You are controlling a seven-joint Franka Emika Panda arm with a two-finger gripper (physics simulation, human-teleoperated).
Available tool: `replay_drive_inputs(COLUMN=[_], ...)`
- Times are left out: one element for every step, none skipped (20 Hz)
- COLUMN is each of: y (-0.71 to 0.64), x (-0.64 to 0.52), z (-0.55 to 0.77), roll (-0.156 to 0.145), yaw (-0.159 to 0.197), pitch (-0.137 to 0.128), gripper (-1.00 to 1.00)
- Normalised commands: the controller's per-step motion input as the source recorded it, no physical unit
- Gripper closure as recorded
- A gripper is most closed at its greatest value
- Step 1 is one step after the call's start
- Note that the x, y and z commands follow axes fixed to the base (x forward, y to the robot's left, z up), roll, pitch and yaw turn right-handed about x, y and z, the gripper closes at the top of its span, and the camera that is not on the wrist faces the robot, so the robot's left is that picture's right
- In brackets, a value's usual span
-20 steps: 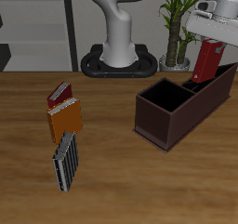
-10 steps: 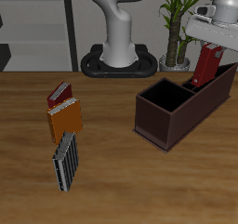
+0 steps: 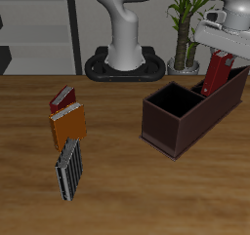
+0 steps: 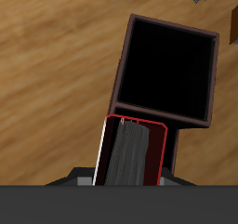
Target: Place the left red book into the left desk caddy's back compartment and place the striped book into the left desk caddy's left compartment and place the right red book into the left desk caddy's front compartment
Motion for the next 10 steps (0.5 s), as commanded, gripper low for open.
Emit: replay_drive_inputs(y=[-0.16, 0.03, -0.08, -0.08, -0.03, -0.11, -0.11, 0.09, -0.33, 0.09], x=[-0.1, -0.18, -0.2, -0.19, -0.19, -0.15, -0.09, -0.01, 0.0, 0.0], z=[0.13, 0.22, 0.25, 0.14, 0.19, 0.14, 0.11, -0.02, 0.1, -0.02], roll=[-0.022, -0.032, -0.015, -0.014, -0.02, -0.079, 0.058, 0.0, -0.075, 0.0], yaw=[0.006, -0.011, 0.015, -0.017, 0.033, 0.034, -0.003, 0.0, -0.026, 0.0], pitch=[-0.058, -0.071, -0.119, -0.095, -0.154, -0.105, -0.081, 0.0, -0.059, 0.0], gripper=[1.0, 1.0, 1.0, 1.0, 1.0, 1.0, 1.0, 1.0, 1.0, 1.0])
